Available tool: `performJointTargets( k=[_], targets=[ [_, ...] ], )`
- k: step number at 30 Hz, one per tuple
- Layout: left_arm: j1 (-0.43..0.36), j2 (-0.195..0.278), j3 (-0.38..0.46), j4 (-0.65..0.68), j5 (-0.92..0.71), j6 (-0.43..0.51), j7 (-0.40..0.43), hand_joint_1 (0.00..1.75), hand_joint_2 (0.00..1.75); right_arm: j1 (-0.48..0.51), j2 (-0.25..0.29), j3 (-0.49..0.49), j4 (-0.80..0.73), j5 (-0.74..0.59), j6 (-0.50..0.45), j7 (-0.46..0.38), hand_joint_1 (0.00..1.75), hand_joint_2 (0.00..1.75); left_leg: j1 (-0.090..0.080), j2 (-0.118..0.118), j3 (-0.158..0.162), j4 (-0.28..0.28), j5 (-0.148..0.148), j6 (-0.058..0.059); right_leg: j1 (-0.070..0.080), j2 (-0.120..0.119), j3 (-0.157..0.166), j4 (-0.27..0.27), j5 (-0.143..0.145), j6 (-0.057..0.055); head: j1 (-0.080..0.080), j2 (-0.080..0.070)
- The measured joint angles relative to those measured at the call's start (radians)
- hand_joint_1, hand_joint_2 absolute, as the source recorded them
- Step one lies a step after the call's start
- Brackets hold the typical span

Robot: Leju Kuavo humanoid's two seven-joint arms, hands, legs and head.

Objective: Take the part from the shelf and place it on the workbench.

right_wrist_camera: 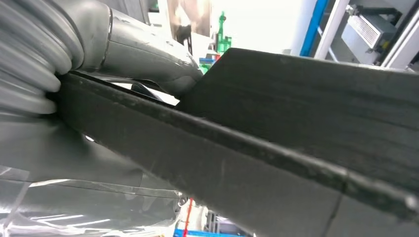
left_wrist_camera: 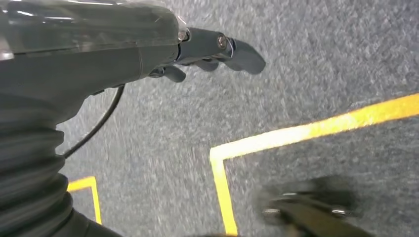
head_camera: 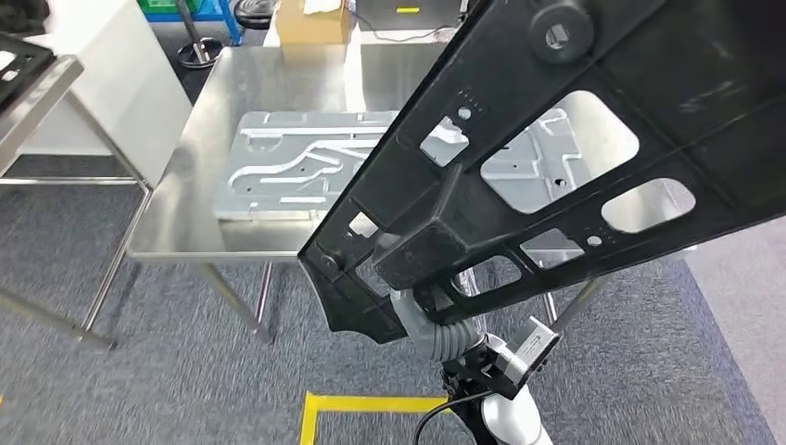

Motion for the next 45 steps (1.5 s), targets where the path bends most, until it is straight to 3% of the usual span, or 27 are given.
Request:
performJointTargets(
  k=[1, 2, 4, 6, 8, 11, 12, 13, 14, 15, 16, 18, 21, 23, 26, 27, 28, 29, 31, 32, 34, 36, 38, 42, 43, 44, 45],
  targets=[
    [0.004, 0.002, 0.000, 0.000, -0.001, 0.000, 0.000, 0.00, 1.75, 0.001, 0.000, -0.001, 0.002, 0.000, 0.000, -0.004, 1.75, 1.75, -0.005, -0.001, 0.011, -0.046, 0.041, 0.007, 0.000, 0.003, 0.019, -0.002, -0.016, 0.004, 0.001, 0.000],
    [0.005, 0.003, 0.000, 0.000, -0.002, 0.000, 0.000, 0.00, 1.75, 0.003, -0.001, -0.002, 0.004, 0.000, 0.000, -0.008, 1.75, 1.75, -0.010, -0.002, 0.024, -0.083, 0.061, 0.016, -0.001, 0.005, 0.034, -0.006, -0.029, 0.011, 0.000, 0.000],
    [0.001, 0.005, 0.000, 0.000, -0.006, 0.001, 0.001, 0.00, 1.75, 0.007, -0.002, -0.004, 0.007, 0.000, -0.001, -0.011, 1.75, 1.75, -0.020, -0.002, 0.052, -0.111, 0.033, 0.030, -0.003, 0.005, 0.054, -0.017, -0.038, 0.025, -0.002, 0.000],
    [-0.006, 0.004, 0.000, 0.000, -0.010, 0.001, 0.002, 0.00, 1.75, 0.007, -0.002, -0.005, 0.007, 0.000, -0.002, -0.011, 1.75, 1.75, -0.016, -0.004, 0.085, -0.148, 0.009, 0.040, -0.004, 0.001, 0.055, 0.008, -0.018, 0.037, -0.004, 0.000],
    [-0.009, 0.004, -0.001, 0.000, -0.012, 0.002, 0.003, 0.00, 1.75, 0.006, -0.002, -0.005, 0.007, 0.000, -0.002, -0.012, 1.75, 1.75, -0.007, -0.007, 0.113, -0.174, 0.002, 0.048, -0.002, -0.002, 0.010, 0.090, -0.010, 0.046, -0.002, 0.000],
    [-0.011, 0.004, 0.000, 0.000, -0.012, 0.001, 0.004, 0.00, 1.75, 0.008, -0.004, -0.006, 0.009, 0.000, -0.002, -0.013, 1.75, 1.75, -0.001, -0.008, 0.138, -0.187, -0.014, 0.052, -0.007, -0.003, -0.122, 0.239, -0.079, 0.060, 0.002, 0.000],
    [-0.011, 0.003, 0.000, 0.000, -0.011, -0.001, 0.004, 0.00, 1.75, 0.010, -0.005, -0.006, 0.010, 0.000, -0.003, -0.013, 1.75, 1.75, -0.001, -0.009, 0.147, -0.187, -0.023, 0.051, -0.010, -0.003, -0.157, 0.260, -0.093, 0.063, 0.001, 0.000],
    [-0.010, 0.003, 0.000, 0.000, -0.009, -0.003, 0.004, 0.00, 1.75, 0.012, -0.007, -0.006, 0.012, 0.000, -0.003, -0.012, 1.75, 1.75, 0.001, -0.009, 0.160, -0.187, -0.032, 0.049, -0.012, -0.004, -0.180, 0.255, -0.084, 0.066, 0.002, 0.000],
    [-0.010, 0.002, 0.000, 0.000, -0.005, -0.006, 0.004, 0.00, 1.75, 0.013, -0.008, -0.007, 0.014, 0.000, -0.004, -0.012, 1.75, 1.75, 0.003, -0.009, 0.174, -0.186, -0.041, 0.047, -0.014, -0.005, -0.188, 0.223, -0.048, 0.067, 0.002, 0.000],
    [-0.010, 0.001, 0.001, 0.000, 0.001, -0.011, 0.004, 0.00, 1.75, 0.014, -0.009, -0.007, 0.015, 0.000, -0.004, -0.013, 1.75, 1.75, 0.006, -0.010, 0.188, -0.185, -0.050, 0.043, -0.016, -0.007, -0.184, 0.168, 0.008, 0.069, 0.002, 0.000],
    [-0.010, -0.001, 0.002, 0.000, 0.009, -0.017, 0.004, 0.00, 1.75, 0.015, -0.010, -0.008, 0.016, 0.000, -0.004, -0.013, 1.75, 1.75, 0.007, -0.010, 0.200, -0.184, -0.059, 0.037, -0.017, -0.010, -0.177, 0.112, 0.064, 0.069, 0.003, 0.000],
    [-0.013, -0.002, 0.009, 0.000, 0.024, -0.031, 0.006, 0.00, 1.75, 0.015, -0.011, -0.009, 0.017, 0.001, -0.004, -0.012, 1.75, 1.75, 0.007, -0.010, 0.209, -0.179, -0.072, 0.023, -0.015, -0.015, -0.174, 0.043, 0.121, 0.056, 0.003, 0.000],
    [-0.016, -0.002, 0.021, 0.000, 0.040, -0.046, 0.011, 0.00, 1.75, 0.014, -0.010, -0.010, 0.017, 0.001, -0.005, -0.010, 1.75, 1.75, 0.005, -0.008, 0.204, -0.168, -0.077, 0.000, -0.010, -0.014, -0.184, 0.036, 0.139, 0.024, 0.004, 0.000],
    [-0.017, -0.002, 0.025, 0.000, 0.038, -0.047, 0.011, 0.00, 1.75, 0.012, -0.009, -0.011, 0.013, 0.001, -0.006, -0.008, 1.75, 1.75, 0.008, -0.008, 0.188, -0.132, -0.104, -0.008, -0.011, -0.013, -0.185, 0.032, 0.144, 0.010, 0.004, 0.000],
    [-0.023, -0.002, 0.026, 0.000, 0.022, -0.036, 0.000, 0.00, 1.75, 0.013, -0.008, -0.011, 0.009, 0.001, -0.006, -0.006, 1.75, 1.75, 0.010, -0.008, 0.104, 0.044, -0.201, -0.012, -0.005, -0.014, -0.192, 0.030, 0.143, -0.001, 0.003, 0.000],
    [-0.026, -0.003, 0.025, 0.000, 0.019, -0.033, -0.002, 0.00, 1.75, 0.014, -0.008, -0.011, 0.009, 0.001, -0.006, -0.005, 1.75, 1.75, 0.010, -0.007, 0.081, 0.091, -0.218, -0.011, -0.001, -0.015, -0.193, 0.031, 0.143, -0.002, 0.004, 0.000],
    [-0.028, -0.003, 0.025, 0.000, 0.018, -0.031, -0.004, 0.00, 1.75, 0.014, -0.008, -0.011, 0.009, 0.001, -0.006, -0.005, 1.75, 1.75, 0.010, -0.007, 0.074, 0.107, -0.218, -0.008, 0.002, -0.014, -0.193, 0.031, 0.143, -0.003, 0.004, 0.000],
    [-0.029, -0.003, 0.025, 0.000, 0.017, -0.031, -0.004, 0.00, 1.75, 0.015, -0.008, -0.011, 0.009, 0.001, -0.006, -0.005, 1.75, 1.75, 0.009, -0.007, 0.084, 0.083, -0.198, -0.005, 0.005, -0.013, -0.191, 0.031, 0.143, -0.004, 0.004, 0.000],
    [-0.028, -0.003, 0.025, 0.000, 0.016, -0.030, -0.003, 0.00, 1.75, 0.014, -0.008, -0.011, 0.008, 0.001, -0.006, -0.005, 1.75, 1.75, 0.005, -0.007, 0.140, -0.042, -0.128, 0.009, 0.009, -0.010, -0.187, 0.031, 0.143, -0.004, 0.004, 0.000],
    [-0.028, -0.002, 0.025, 0.000, 0.016, -0.029, -0.003, 0.00, 1.75, 0.014, -0.008, -0.011, 0.008, 0.001, -0.006, -0.005, 1.75, 1.75, 0.002, -0.007, 0.163, -0.104, -0.108, 0.014, 0.011, -0.010, -0.186, 0.032, 0.144, -0.002, 0.004, 0.000],
    [-0.028, -0.001, 0.025, 0.000, 0.016, -0.028, -0.003, 0.00, 1.75, 0.015, -0.008, -0.012, 0.007, 0.001, -0.007, -0.005, 1.75, 1.75, -0.006, -0.006, 0.183, -0.163, -0.095, 0.023, 0.010, -0.011, -0.189, 0.033, 0.146, 0.006, 0.004, 0.000],
    [-0.025, -0.002, 0.025, 0.000, 0.016, -0.026, -0.005, 0.00, 1.75, 0.015, -0.008, -0.012, 0.007, 0.001, -0.010, -0.004, 1.75, 1.75, -0.006, -0.007, 0.184, -0.171, -0.084, 0.030, 0.010, -0.011, -0.191, 0.032, 0.147, 0.018, 0.004, 0.000],
    [-0.022, -0.002, 0.025, 0.000, 0.017, -0.025, -0.011, 0.00, 1.75, 0.014, -0.009, -0.012, 0.007, 0.006, -0.022, 0.003, 1.75, 1.75, 0.000, -0.005, 0.190, -0.184, -0.068, 0.040, 0.010, -0.011, -0.200, 0.054, 0.128, 0.030, 0.005, 0.000],
    [-0.020, -0.003, 0.026, 0.000, 0.024, -0.025, -0.023, 0.00, 1.75, 0.011, -0.014, -0.022, 0.021, 0.065, -0.099, 0.056, 1.75, 1.75, 0.001, -0.002, 0.191, -0.191, -0.061, 0.049, 0.001, -0.012, -0.304, 0.273, 0.025, 0.048, 0.006, 0.000],
    [-0.019, -0.003, 0.026, 0.000, 0.024, -0.025, -0.025, 0.00, 1.75, 0.008, -0.018, -0.031, 0.029, 0.090, -0.127, 0.073, 1.75, 1.75, 0.001, -0.002, 0.192, -0.190, -0.062, 0.049, -0.002, -0.012, -0.319, 0.299, 0.026, 0.051, 0.007, 0.000],
    [-0.017, -0.004, 0.026, 0.000, 0.025, -0.025, -0.027, 0.00, 1.75, 0.003, -0.024, -0.043, 0.037, 0.119, -0.155, 0.087, 1.75, 1.75, 0.001, -0.003, 0.194, -0.190, -0.064, 0.048, -0.005, -0.012, -0.314, 0.283, 0.048, 0.054, 0.007, 0.000],
    [-0.015, -0.005, 0.026, 0.000, 0.025, -0.026, -0.029, 0.00, 1.75, -0.003, -0.029, -0.058, 0.043, 0.149, -0.180, 0.096, 1.75, 1.75, 0.001, -0.004, 0.196, -0.189, -0.067, 0.047, -0.008, -0.012, -0.291, 0.232, 0.083, 0.055, 0.007, 0.000]
  ],
)
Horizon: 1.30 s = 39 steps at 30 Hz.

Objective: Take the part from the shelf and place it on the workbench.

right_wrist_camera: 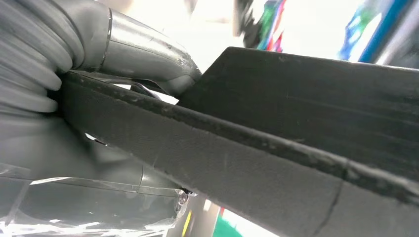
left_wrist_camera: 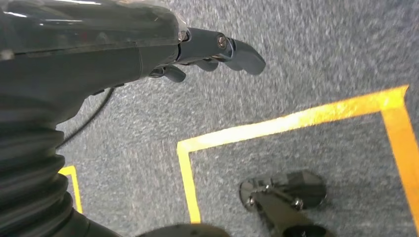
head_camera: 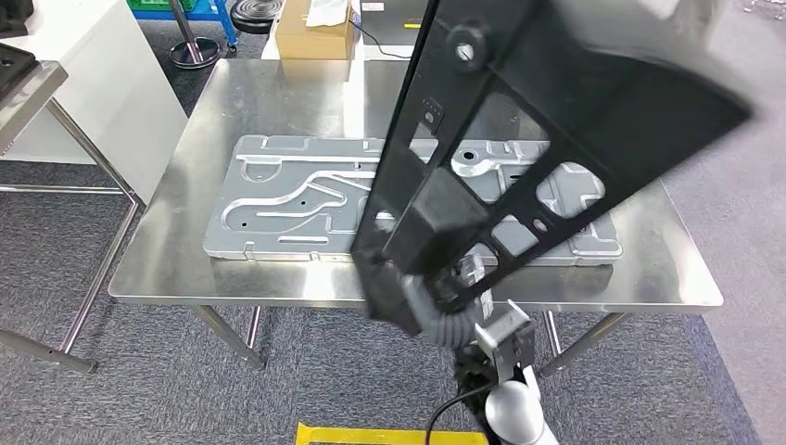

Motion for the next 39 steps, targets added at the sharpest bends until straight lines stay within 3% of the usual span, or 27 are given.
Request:
performJointTargets(
  k=[2, 3, 5, 8, 9, 11, 13, 14, 15, 17, 18, 20, 23, 25, 27, 28, 29, 30, 32, 33, 34, 36, 39],
  targets=[
    [0.004, -0.004, 0.000, 0.000, 0.002, -0.003, -0.007, 0.00, 1.75, -0.015, -0.011, -0.032, 0.005, 0.068, -0.046, 0.000, 1.75, 1.75, -0.002, -0.002, 0.003, 0.006, -0.009, -0.008, -0.001, -0.001, 0.063, -0.137, 0.060, -0.004, 0.000, 0.000],
    [0.005, -0.007, 0.000, 0.000, 0.004, -0.004, -0.010, 0.00, 1.75, -0.020, -0.015, -0.046, 0.001, 0.103, -0.068, -0.005, 1.75, 1.75, -0.004, -0.003, 0.002, 0.008, -0.013, -0.013, 0.000, -0.001, 0.082, -0.180, 0.072, -0.008, 0.000, 0.000],
    [0.006, -0.011, 0.002, 0.000, 0.008, -0.004, -0.014, 0.00, 1.75, -0.025, -0.022, -0.066, -0.020, 0.174, -0.107, -0.013, 1.75, 1.75, -0.007, -0.003, 0.000, 0.010, -0.018, -0.023, 0.005, 0.001, 0.092, -0.204, 0.068, -0.017, -0.001, 0.000],
    [0.005, -0.016, 0.005, 0.000, 0.010, -0.002, -0.016, 0.00, 1.75, -0.032, -0.029, -0.079, -0.073, 0.243, -0.135, -0.005, 1.75, 1.75, -0.005, -0.001, -0.002, 0.029, -0.040, -0.038, 0.000, 0.002, 0.101, -0.213, 0.065, -0.035, -0.003, 0.000],
    [0.005, -0.017, 0.006, 0.000, 0.011, -0.002, -0.016, 0.00, 1.75, -0.036, -0.030, -0.080, -0.089, 0.258, -0.142, -0.004, 1.75, 1.75, -0.003, -0.001, -0.017, 0.066, -0.061, -0.042, -0.002, 0.002, 0.107, -0.218, 0.065, -0.040, -0.004, 0.000],
    [0.004, -0.021, 0.009, 0.000, 0.014, -0.002, -0.016, 0.00, 1.75, -0.041, -0.032, -0.081, -0.116, 0.297, -0.164, -0.002, 1.75, 1.75, 0.000, -0.001, -0.085, 0.196, -0.119, -0.049, -0.003, -0.001, 0.112, -0.219, 0.061, -0.046, -0.007, 0.000],
    [0.003, -0.025, 0.014, 0.000, 0.018, -0.003, -0.017, 0.00, 1.75, -0.050, -0.038, -0.080, -0.147, 0.357, -0.191, 0.012, 1.75, 1.75, 0.002, -0.001, -0.144, 0.296, -0.140, -0.053, -0.002, -0.001, 0.113, -0.217, 0.058, -0.048, -0.007, 0.000],
    [0.003, -0.027, 0.016, 0.000, 0.018, -0.003, -0.017, 0.00, 1.75, -0.058, -0.042, -0.078, -0.164, 0.388, -0.203, 0.025, 1.75, 1.75, 0.003, -0.001, -0.148, 0.293, -0.121, -0.054, -0.003, 0.000, 0.115, -0.216, 0.056, -0.047, -0.007, 0.000],
    [0.002, -0.029, 0.017, 0.000, 0.018, -0.003, -0.017, 0.00, 1.75, -0.069, -0.047, -0.076, -0.178, 0.415, -0.212, 0.039, 1.75, 1.75, 0.004, -0.001, -0.134, 0.253, -0.085, -0.054, -0.003, 0.002, 0.118, -0.214, 0.053, -0.045, -0.007, 0.000],
    [0.003, -0.031, 0.018, 0.000, 0.018, -0.003, -0.014, 0.00, 1.75, -0.091, -0.060, -0.070, -0.202, 0.463, -0.230, 0.068, 1.75, 1.75, 0.005, -0.001, -0.082, 0.125, -0.010, -0.050, -0.003, 0.006, 0.124, -0.210, 0.046, -0.037, -0.007, 0.000],
    [0.004, -0.033, 0.019, 0.000, 0.019, -0.003, -0.014, 0.00, 1.75, -0.103, -0.069, -0.067, -0.210, 0.485, -0.238, 0.081, 1.75, 1.75, 0.004, -0.002, -0.062, 0.075, 0.007, -0.046, -0.001, 0.007, 0.124, -0.208, 0.044, -0.032, -0.007, 0.000],
    [0.005, -0.037, 0.019, 0.001, 0.019, -0.004, -0.015, 0.00, 1.75, -0.124, -0.089, -0.064, -0.220, 0.528, -0.246, 0.112, 1.75, 1.75, 0.001, -0.004, -0.050, 0.037, 0.009, -0.034, 0.003, 0.007, 0.121, -0.206, 0.044, -0.020, -0.007, 0.000],
    [0.005, -0.042, 0.020, 0.001, 0.024, -0.009, -0.027, 0.00, 1.75, -0.159, -0.132, -0.065, -0.214, 0.578, -0.241, 0.171, 1.75, 1.75, 0.001, -0.006, -0.050, 0.029, 0.015, -0.012, 0.000, 0.004, 0.116, -0.197, 0.037, -0.002, -0.006, 0.000],
    [0.004, -0.046, 0.020, 0.001, 0.028, -0.010, -0.037, 0.00, 1.75, -0.192, -0.169, -0.073, -0.191, 0.580, -0.235, 0.204, 1.75, 1.75, 0.001, -0.006, -0.050, 0.024, 0.020, 0.001, -0.003, 0.002, 0.082, -0.122, -0.009, 0.006, -0.005, 0.000],
    [0.003, -0.050, 0.021, 0.001, 0.029, -0.010, -0.043, 0.00, 1.75, -0.232, -0.207, -0.090, -0.145, 0.566, -0.224, 0.228, 1.75, 1.75, -0.003, -0.005, -0.052, 0.025, 0.021, 0.008, -0.002, 0.002, 0.017, 0.011, -0.068, 0.010, -0.005, 0.000],
    [0.004, -0.051, 0.022, 0.001, 0.029, -0.011, -0.044, 0.00, 1.75, -0.252, -0.225, -0.101, -0.114, 0.558, -0.216, 0.239, 1.75, 1.75, -0.005, -0.005, -0.052, 0.025, 0.020, 0.009, -0.002, 0.002, -0.008, 0.057, -0.078, 0.010, -0.005, 0.000],
    [0.004, -0.052, 0.022, 0.001, 0.029, -0.012, -0.046, 0.00, 1.75, -0.273, -0.242, -0.112, -0.081, 0.552, -0.208, 0.249, 1.75, 1.75, -0.007, -0.006, -0.052, 0.026, 0.020, 0.010, -0.002, 0.002, -0.014, 0.066, -0.068, 0.009, -0.005, 0.000],
    [0.004, -0.053, 0.022, 0.001, 0.029, -0.013, -0.048, 0.00, 1.75, -0.295, -0.257, -0.124, -0.046, 0.548, -0.199, 0.260, 1.75, 1.75, -0.009, -0.007, -0.050, 0.026, 0.020, 0.011, -0.001, 0.002, -0.002, 0.036, -0.040, 0.005, -0.005, 0.000],
    [0.003, -0.056, 0.023, 0.001, 0.028, -0.014, -0.050, 0.00, 1.75, -0.351, -0.283, -0.147, 0.025, 0.545, -0.180, 0.276, 1.75, 1.75, -0.014, -0.009, -0.048, 0.027, 0.018, 0.011, 0.005, 0.002, 0.058, -0.094, 0.031, -0.009, -0.005, 0.000],
    [0.002, -0.058, 0.023, 0.001, 0.028, -0.016, -0.052, 0.00, 1.75, -0.383, -0.293, -0.158, 0.060, 0.545, -0.169, 0.283, 1.75, 1.75, -0.017, -0.010, -0.049, 0.028, 0.017, 0.010, 0.008, 0.002, 0.083, -0.151, 0.051, -0.015, -0.006, 0.000],
    [0.001, -0.059, 0.023, 0.001, 0.027, -0.018, -0.053, 0.00, 1.75, -0.415, -0.302, -0.169, 0.098, 0.547, -0.157, 0.291, 1.75, 1.75, -0.018, -0.009, -0.051, 0.029, 0.017, 0.008, 0.012, 0.002, 0.098, -0.188, 0.061, -0.020, -0.006, 0.000],
    [0.000, -0.060, 0.023, 0.001, 0.028, -0.024, -0.057, 0.00, 1.75, -0.474, -0.321, -0.188, 0.174, 0.551, -0.132, 0.306, 1.75, 1.75, -0.019, -0.009, -0.055, 0.028, 0.017, 0.001, 0.016, 0.002, 0.101, -0.207, 0.059, -0.024, -0.007, 0.000],
    [0.000, -0.061, 0.026, 0.001, 0.034, -0.034, -0.062, 0.00, 1.75, -0.568, -0.349, -0.208, 0.301, 0.556, -0.098, 0.318, 1.75, 1.75, -0.018, -0.008, -0.071, 0.064, -0.010, -0.014, 0.006, -0.001, 0.107, -0.220, 0.064, -0.035, -0.008, 0.000]
  ],
)
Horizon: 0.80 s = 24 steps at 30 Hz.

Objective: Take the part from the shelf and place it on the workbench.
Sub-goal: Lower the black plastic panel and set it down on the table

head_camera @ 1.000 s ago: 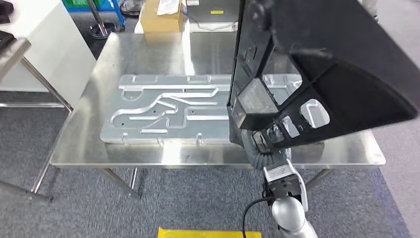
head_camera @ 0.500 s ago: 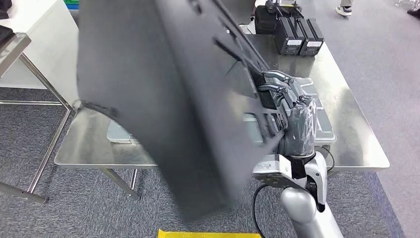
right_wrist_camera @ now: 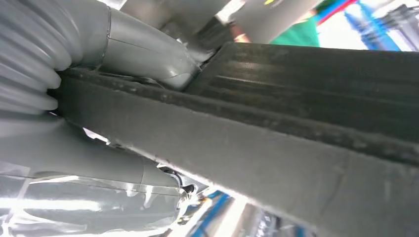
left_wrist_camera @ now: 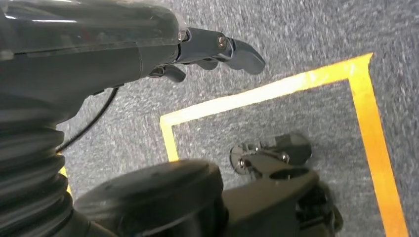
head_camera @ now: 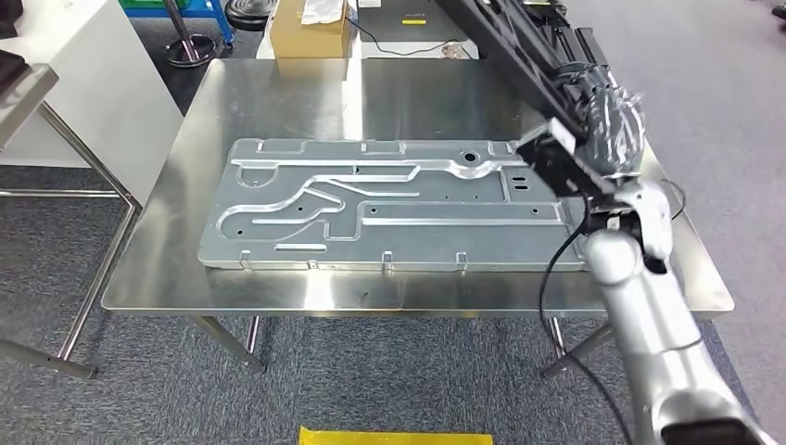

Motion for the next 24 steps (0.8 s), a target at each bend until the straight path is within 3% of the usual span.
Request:
performJointTargets(
  k=[3, 4, 5, 6, 8, 10, 13, 15, 17, 19, 20, 21, 24],
  targets=[
    [-0.001, 0.000, 0.005, 0.000, 0.002, -0.006, -0.004, 0.00, 1.75, -0.104, -0.024, -0.011, 0.158, 0.008, 0.019, 0.004, 1.75, 1.75, 0.008, 0.001, -0.092, 0.184, -0.081, -0.013, -0.002, -0.002, 0.002, -0.002, 0.000, -0.007, -0.001, 0.000],
    [-0.001, 0.000, 0.006, 0.000, 0.001, -0.007, -0.004, 0.00, 1.75, -0.133, -0.032, -0.013, 0.213, 0.014, 0.023, 0.006, 1.75, 1.75, 0.011, 0.001, -0.122, 0.236, -0.093, -0.017, -0.002, -0.003, 0.003, -0.002, -0.001, -0.007, -0.001, 0.000],
    [-0.001, 0.000, 0.007, 0.000, 0.000, -0.009, -0.004, 0.00, 1.75, -0.159, -0.040, -0.015, 0.262, 0.022, 0.026, 0.008, 1.75, 1.75, 0.014, 0.001, -0.136, 0.253, -0.085, -0.020, -0.002, -0.004, 0.004, 0.000, -0.003, -0.006, -0.001, 0.000],
    [0.000, 0.000, 0.007, 0.000, -0.002, -0.010, -0.005, 0.00, 1.75, -0.182, -0.047, -0.015, 0.308, 0.029, 0.032, 0.010, 1.75, 1.75, 0.016, 0.001, -0.132, 0.231, -0.059, -0.022, -0.003, -0.004, 0.005, 0.001, -0.005, -0.004, -0.001, 0.000],
    [0.000, 0.000, 0.007, 0.000, -0.004, -0.013, -0.005, 0.00, 1.75, -0.231, -0.060, -0.016, 0.394, 0.038, 0.045, 0.011, 1.75, 1.75, 0.019, 0.001, -0.081, 0.105, 0.019, -0.020, -0.005, -0.003, 0.009, 0.007, -0.013, 0.002, -0.001, 0.000],
    [0.000, 0.000, 0.007, 0.000, -0.005, -0.016, -0.005, 0.00, 1.75, -0.285, -0.073, -0.016, 0.485, 0.047, 0.059, 0.013, 1.75, 1.75, 0.017, 0.001, -0.038, 0.005, 0.058, -0.013, -0.003, -0.002, 0.007, 0.014, -0.019, 0.012, 0.000, 0.000],
    [-0.001, 0.000, 0.007, 0.000, -0.007, -0.018, -0.005, 0.00, 1.75, -0.349, -0.088, -0.016, 0.605, 0.064, 0.072, 0.022, 1.75, 1.75, 0.013, 0.000, -0.029, -0.023, 0.056, 0.003, -0.003, -0.002, 0.003, 0.012, -0.018, 0.030, 0.000, 0.000],
    [-0.002, 0.000, 0.007, 0.000, -0.010, -0.018, -0.005, 0.00, 1.75, -0.382, -0.094, -0.015, 0.674, 0.075, 0.077, 0.027, 1.75, 1.75, 0.015, -0.001, -0.022, -0.036, 0.062, 0.016, -0.007, -0.002, -0.006, 0.034, -0.036, 0.039, 0.000, 0.000],
    [-0.007, -0.001, 0.007, 0.000, -0.015, -0.018, -0.005, 0.00, 1.75, -0.415, -0.095, -0.014, 0.741, 0.085, 0.086, 0.032, 1.75, 1.75, 0.016, 0.000, -0.018, -0.043, 0.064, 0.024, -0.009, -0.001, -0.053, 0.133, -0.086, 0.045, 0.001, 0.000],
    [-0.012, -0.001, 0.007, 0.000, -0.017, -0.018, -0.005, 0.00, 1.75, -0.437, -0.094, -0.013, 0.801, 0.096, 0.100, 0.041, 1.75, 1.75, 0.016, -0.001, -0.017, -0.043, 0.063, 0.027, -0.009, -0.001, -0.123, 0.263, -0.132, 0.049, 0.001, 0.000],
    [-0.014, -0.001, 0.007, 0.000, -0.018, -0.018, -0.005, 0.00, 1.75, -0.444, -0.092, -0.012, 0.828, 0.102, 0.107, 0.046, 1.75, 1.75, 0.016, -0.001, -0.015, -0.042, 0.061, 0.027, -0.010, -0.001, -0.143, 0.294, -0.132, 0.051, 0.001, 0.000],
    [-0.015, -0.001, 0.007, 0.000, -0.018, -0.018, -0.006, 0.00, 1.75, -0.449, -0.089, -0.010, 0.852, 0.106, 0.115, 0.048, 1.75, 1.75, 0.016, -0.001, -0.014, -0.040, 0.059, 0.027, -0.011, -0.001, -0.145, 0.286, -0.112, 0.051, 0.001, 0.000],
    [-0.020, -0.002, 0.007, 0.000, -0.018, -0.019, -0.011, 0.00, 1.75, -0.466, -0.072, -0.004, 0.909, 0.112, 0.136, 0.055, 1.75, 1.75, 0.015, -0.002, -0.010, -0.031, 0.048, 0.018, -0.012, -0.001, -0.067, 0.100, -0.006, 0.048, 0.001, 0.000]
  ],
)
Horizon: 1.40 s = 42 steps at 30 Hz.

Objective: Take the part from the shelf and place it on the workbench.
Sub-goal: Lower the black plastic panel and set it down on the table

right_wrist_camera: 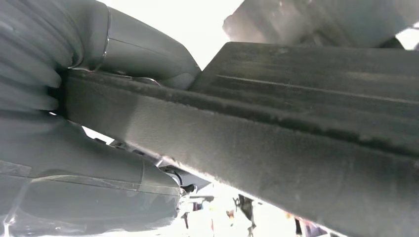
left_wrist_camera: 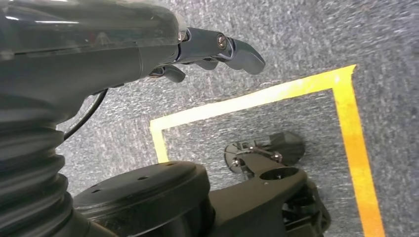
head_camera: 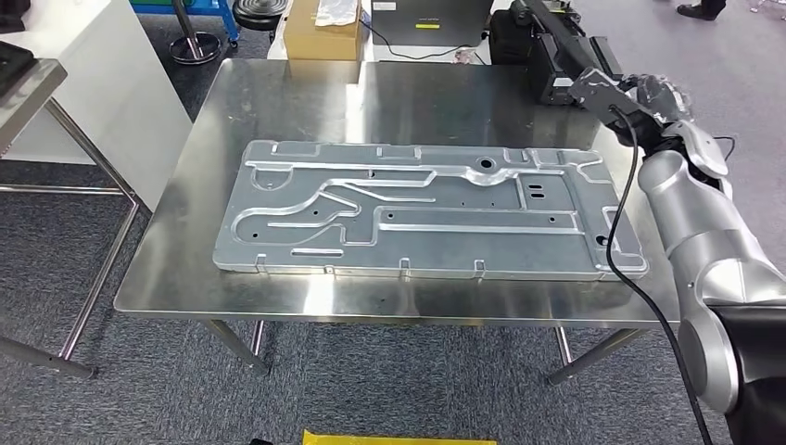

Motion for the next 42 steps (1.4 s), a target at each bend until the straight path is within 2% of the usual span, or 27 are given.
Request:
performJointTargets(
  k=[2, 3, 6, 8, 10, 11, 12, 13, 15, 16, 17, 20, 22, 23, 26, 27, 28, 29, 31, 33, 34, 36, 37, 38, 40, 41, 42],
  targets=[
    [-0.003, 0.000, 0.000, 0.000, 0.000, -0.001, -0.003, 0.00, 1.75, -0.008, 0.016, 0.002, 0.029, 0.002, 0.007, 0.007, 1.75, 1.75, -0.003, 0.000, -0.002, 0.004, -0.004, -0.008, 0.005, 0.002, 0.032, -0.073, 0.018, -0.008, -0.001, 0.000],
    [-0.004, 0.001, 0.000, 0.000, 0.001, -0.001, -0.004, 0.00, 1.75, -0.008, 0.026, 0.003, 0.044, 0.003, 0.009, 0.011, 1.75, 1.75, -0.005, 0.000, -0.003, 0.003, -0.004, -0.013, 0.008, 0.003, 0.034, -0.076, 0.014, -0.013, -0.001, 0.000],
    [-0.004, 0.001, 0.000, 0.000, 0.001, -0.001, -0.006, 0.00, 1.75, -0.002, 0.059, 0.007, 0.076, 0.016, 0.014, 0.023, 1.75, 1.75, -0.006, 0.002, -0.007, 0.018, -0.020, -0.028, 0.002, 0.005, 0.036, -0.081, 0.016, -0.034, -0.002, 0.000],
    [-0.004, 0.001, 0.000, 0.000, 0.000, -0.001, -0.007, 0.00, 1.75, 0.001, 0.083, 0.011, 0.091, 0.023, 0.018, 0.031, 1.75, 1.75, -0.004, 0.003, -0.046, 0.104, -0.068, -0.036, 0.001, 0.004, 0.040, -0.083, 0.015, -0.045, -0.004, 0.000],
    [-0.003, 0.001, 0.000, 0.000, -0.001, -0.001, -0.007, 0.00, 1.75, 0.009, 0.105, 0.015, 0.108, 0.028, 0.024, 0.042, 1.75, 1.75, -0.003, 0.003, -0.115, 0.245, -0.125, -0.039, 0.005, 0.004, 0.042, -0.083, 0.013, -0.050, -0.004, 0.000],
    [-0.002, 0.001, 0.000, 0.000, -0.003, -0.001, -0.006, 0.00, 1.75, 0.015, 0.114, 0.018, 0.116, 0.030, 0.027, 0.049, 1.75, 1.75, -0.002, 0.003, -0.141, 0.293, -0.135, -0.039, 0.007, 0.004, 0.044, -0.083, 0.012, -0.052, -0.004, 0.000],
    [-0.001, 0.001, -0.001, 0.000, -0.004, -0.001, -0.005, 0.00, 1.75, 0.022, 0.124, 0.020, 0.123, 0.032, 0.030, 0.055, 1.75, 1.75, -0.002, 0.003, -0.150, 0.304, -0.126, -0.038, 0.009, 0.005, 0.046, -0.082, 0.011, -0.054, -0.004, 0.000],
    [-0.001, 0.001, -0.001, 0.000, -0.006, -0.001, -0.003, 0.00, 1.75, 0.029, 0.132, 0.021, 0.129, 0.033, 0.032, 0.060, 1.75, 1.75, -0.003, 0.003, -0.138, 0.270, -0.097, -0.034, 0.011, 0.006, 0.048, -0.082, 0.009, -0.055, -0.004, 0.000],
    [-0.002, 0.002, -0.004, 0.000, -0.011, -0.001, -0.001, 0.00, 1.75, 0.037, 0.148, 0.024, 0.140, 0.035, 0.037, 0.069, 1.75, 1.75, -0.006, 0.003, -0.076, 0.129, -0.022, -0.021, 0.014, 0.008, 0.052, -0.081, 0.006, -0.055, -0.004, 0.000],
    [-0.003, 0.002, -0.006, 0.000, -0.014, -0.001, 0.001, 0.00, 1.75, 0.038, 0.154, 0.024, 0.145, 0.036, 0.040, 0.073, 1.75, 1.75, -0.009, 0.003, -0.046, 0.063, 0.002, -0.015, 0.015, 0.008, 0.051, -0.081, 0.005, -0.053, -0.004, 0.000],
    [-0.005, 0.003, -0.008, 0.000, -0.017, -0.001, 0.003, 0.00, 1.75, 0.038, 0.159, 0.024, 0.149, 0.037, 0.045, 0.076, 1.75, 1.75, -0.011, 0.003, -0.029, 0.023, 0.013, -0.011, 0.016, 0.008, 0.050, -0.081, 0.005, -0.050, -0.004, 0.000],
    [-0.005, 0.003, -0.015, 0.000, -0.022, -0.001, 0.010, 0.00, 1.75, 0.043, 0.169, 0.026, 0.159, 0.045, 0.063, 0.082, 1.75, 1.75, -0.013, 0.002, -0.019, -0.002, 0.016, -0.006, 0.016, 0.007, 0.049, -0.084, 0.007, -0.035, -0.003, 0.000],
    [-0.006, 0.003, -0.017, 0.000, -0.023, -0.001, 0.014, 0.00, 1.75, 0.045, 0.177, 0.030, 0.166, 0.050, 0.072, 0.085, 1.75, 1.75, -0.009, 0.004, -0.012, -0.015, 0.023, 0.001, 0.016, 0.007, 0.043, -0.067, -0.009, -0.025, -0.002, 0.000],
    [-0.008, 0.003, -0.018, 0.000, -0.024, -0.001, 0.015, 0.00, 1.75, 0.045, 0.182, 0.031, 0.169, 0.052, 0.077, 0.088, 1.75, 1.75, -0.006, 0.005, -0.008, -0.021, 0.026, 0.004, 0.015, 0.006, 0.027, -0.032, -0.031, -0.020, -0.001, 0.000],
    [-0.015, 0.002, -0.020, 0.000, -0.028, -0.001, 0.016, 0.00, 1.75, 0.055, 0.201, 0.036, 0.178, 0.060, 0.091, 0.099, 1.75, 1.75, -0.004, 0.008, -0.006, -0.023, 0.027, 0.008, 0.009, 0.006, -0.058, 0.149, -0.111, -0.008, 0.000, 0.000],
    [-0.015, 0.001, -0.021, 0.000, -0.028, -0.001, 0.016, 0.00, 1.75, 0.061, 0.208, 0.039, 0.182, 0.064, 0.094, 0.102, 1.75, 1.75, -0.004, 0.008, -0.006, -0.022, 0.027, 0.007, 0.007, 0.005, -0.074, 0.180, -0.114, -0.005, 0.000, 0.000],
    [-0.015, 0.000, -0.021, 0.000, -0.029, -0.001, 0.016, 0.00, 1.75, 0.065, 0.215, 0.043, 0.185, 0.068, 0.096, 0.106, 1.75, 1.75, -0.002, 0.007, -0.005, -0.020, 0.026, 0.006, 0.005, 0.005, -0.072, 0.173, -0.098, -0.004, 0.000, 0.000],
    [-0.015, -0.001, -0.022, 0.000, -0.029, -0.001, 0.017, 0.00, 1.75, 0.067, 0.221, 0.046, 0.187, 0.071, 0.098, 0.110, 1.75, 1.75, 0.000, 0.007, -0.005, -0.018, 0.024, 0.004, 0.003, 0.005, -0.049, 0.127, -0.066, -0.003, 0.000, 0.000],
    [-0.015, -0.003, -0.025, 0.000, -0.030, -0.002, 0.016, 0.00, 1.75, 0.065, 0.234, 0.049, 0.189, 0.072, 0.100, 0.116, 0.87, 1.75, 0.002, 0.006, -0.005, -0.011, 0.019, -0.005, 0.003, 0.004, 0.021, -0.008, -0.009, -0.006, 0.000, 0.000],
    [-0.017, -0.004, -0.027, 0.000, -0.031, -0.002, 0.013, 0.00, 1.75, 0.061, 0.251, 0.049, 0.190, 0.068, 0.103, 0.119, 0.00, 1.75, 0.001, 0.006, -0.004, -0.006, 0.013, -0.017, 0.009, 0.006, 0.057, -0.080, 0.007, -0.017, 0.000, 0.000],
    [-0.018, -0.005, -0.027, 0.000, -0.031, -0.002, 0.010, 0.00, 1.75, 0.060, 0.259, 0.049, 0.190, 0.065, 0.105, 0.119, 0.00, 1.75, 0.001, 0.007, -0.003, -0.006, 0.012, -0.023, 0.014, 0.008, 0.060, -0.085, 0.004, -0.024, -0.001, 0.000],
    [-0.020, -0.006, -0.028, 0.000, -0.029, 0.000, 0.001, 0.00, 1.75, 0.065, 0.274, 0.049, 0.193, 0.057, 0.106, 0.122, 0.00, 1.75, 0.002, 0.007, -0.002, -0.005, 0.010, -0.034, 0.012, 0.008, 0.063, -0.092, 0.010, -0.038, -0.001, 0.000],
    [-0.021, -0.006, -0.028, 0.000, -0.027, 0.002, -0.002, 0.00, 1.75, 0.067, 0.280, 0.049, 0.194, 0.053, 0.105, 0.123, 0.00, 1.75, 0.002, 0.007, -0.008, 0.009, -0.002, -0.039, 0.010, 0.007, 0.063, -0.096, 0.013, -0.045, -0.002, 0.000],
    [-0.021, -0.007, -0.028, 0.000, -0.024, 0.006, -0.006, 0.00, 1.75, 0.070, 0.286, 0.049, 0.196, 0.048, 0.103, 0.126, 0.00, 1.75, 0.003, 0.007, -0.024, 0.046, -0.026, -0.044, 0.006, 0.005, 0.064, -0.100, 0.017, -0.051, -0.003, 0.000],
    [-0.021, -0.008, -0.028, 0.000, -0.016, 0.016, -0.010, 0.00, 1.75, 0.075, 0.294, 0.049, 0.198, 0.040, 0.099, 0.132, 0.00, 1.75, 0.005, 0.007, -0.079, 0.171, -0.097, -0.051, 0.006, 0.001, 0.061, -0.101, 0.019, -0.057, -0.004, 0.000],
    [-0.021, -0.008, -0.028, 0.000, -0.012, 0.020, -0.011, 0.00, 1.31, 0.078, 0.295, 0.049, 0.199, 0.036, 0.096, 0.134, 0.00, 1.75, 0.006, 0.007, -0.107, 0.235, -0.124, -0.053, 0.006, -0.001, 0.060, -0.100, 0.019, -0.057, -0.004, 0.000],
    [-0.021, -0.008, -0.027, 0.000, -0.009, 0.022, -0.011, 0.00, 0.87, 0.081, 0.296, 0.049, 0.200, 0.034, 0.095, 0.136, 0.00, 1.75, 0.006, 0.007, -0.123, 0.274, -0.134, -0.054, 0.006, -0.002, 0.059, -0.099, 0.019, -0.057, -0.004, 0.000]
  ],
)
